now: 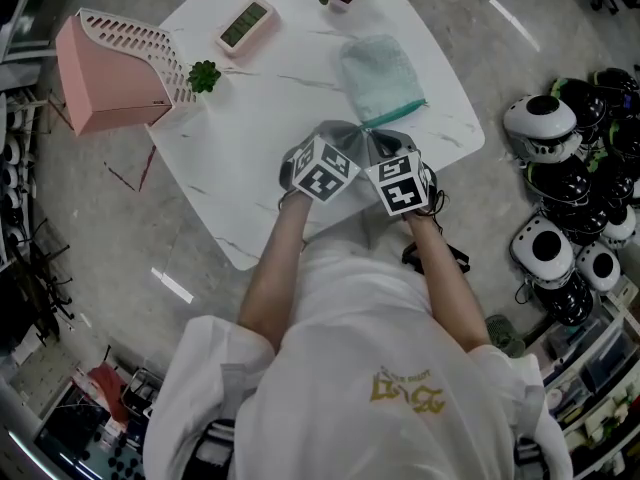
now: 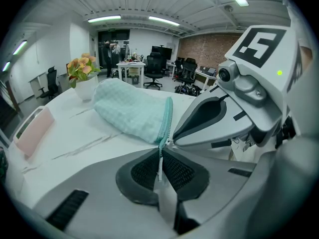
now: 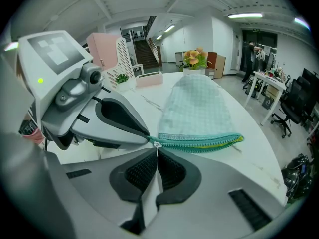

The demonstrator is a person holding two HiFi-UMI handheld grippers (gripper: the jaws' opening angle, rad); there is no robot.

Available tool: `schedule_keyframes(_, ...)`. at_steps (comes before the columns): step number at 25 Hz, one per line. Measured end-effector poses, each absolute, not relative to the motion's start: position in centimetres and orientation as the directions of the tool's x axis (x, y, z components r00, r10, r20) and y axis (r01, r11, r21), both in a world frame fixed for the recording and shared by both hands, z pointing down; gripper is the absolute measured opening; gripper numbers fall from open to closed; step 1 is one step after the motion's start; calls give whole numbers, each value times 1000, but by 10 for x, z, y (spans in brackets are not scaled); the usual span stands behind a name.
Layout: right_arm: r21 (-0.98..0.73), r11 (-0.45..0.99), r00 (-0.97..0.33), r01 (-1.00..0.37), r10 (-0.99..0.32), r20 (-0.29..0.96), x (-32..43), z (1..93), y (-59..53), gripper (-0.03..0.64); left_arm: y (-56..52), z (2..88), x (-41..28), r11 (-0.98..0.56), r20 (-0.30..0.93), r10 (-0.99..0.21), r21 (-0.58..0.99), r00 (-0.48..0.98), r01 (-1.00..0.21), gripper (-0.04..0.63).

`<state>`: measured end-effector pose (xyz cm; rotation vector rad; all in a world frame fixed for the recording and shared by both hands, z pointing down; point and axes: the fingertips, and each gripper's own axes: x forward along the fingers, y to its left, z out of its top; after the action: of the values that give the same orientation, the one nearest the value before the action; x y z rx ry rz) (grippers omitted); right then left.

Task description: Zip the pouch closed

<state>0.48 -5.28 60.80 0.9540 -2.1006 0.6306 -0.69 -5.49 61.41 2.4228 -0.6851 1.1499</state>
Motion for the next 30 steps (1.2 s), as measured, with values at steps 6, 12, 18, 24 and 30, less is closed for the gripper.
schedule_keyframes(6,-139,608,-463,-782,-417,782,5,609,-54,18,-56,614,-8,-802,791,-271,129,548,-583,38)
schedule_keyframes(12,-125,620,-461,-775,-419,783,7,609,-54,17,-56,614,-7,-795,791,-269,139,549,-590,38)
schedule_keyframes(18,-103,624,-445,-774,-421,791,7,609,-53,17,-55,614,-8,-791,789,-271,145,552,-595,38)
schedule_keyframes(24,-94,598,-421,-796,-435,796,15,608,-59,17,-56,613,-11,-784,790,-281,138,545,-605,37)
schedule_keyframes(30,-81,599,-414,-797,-444,794,19,606,-57,17,-54,610,-11,-781,789,-292,130,541,-611,37)
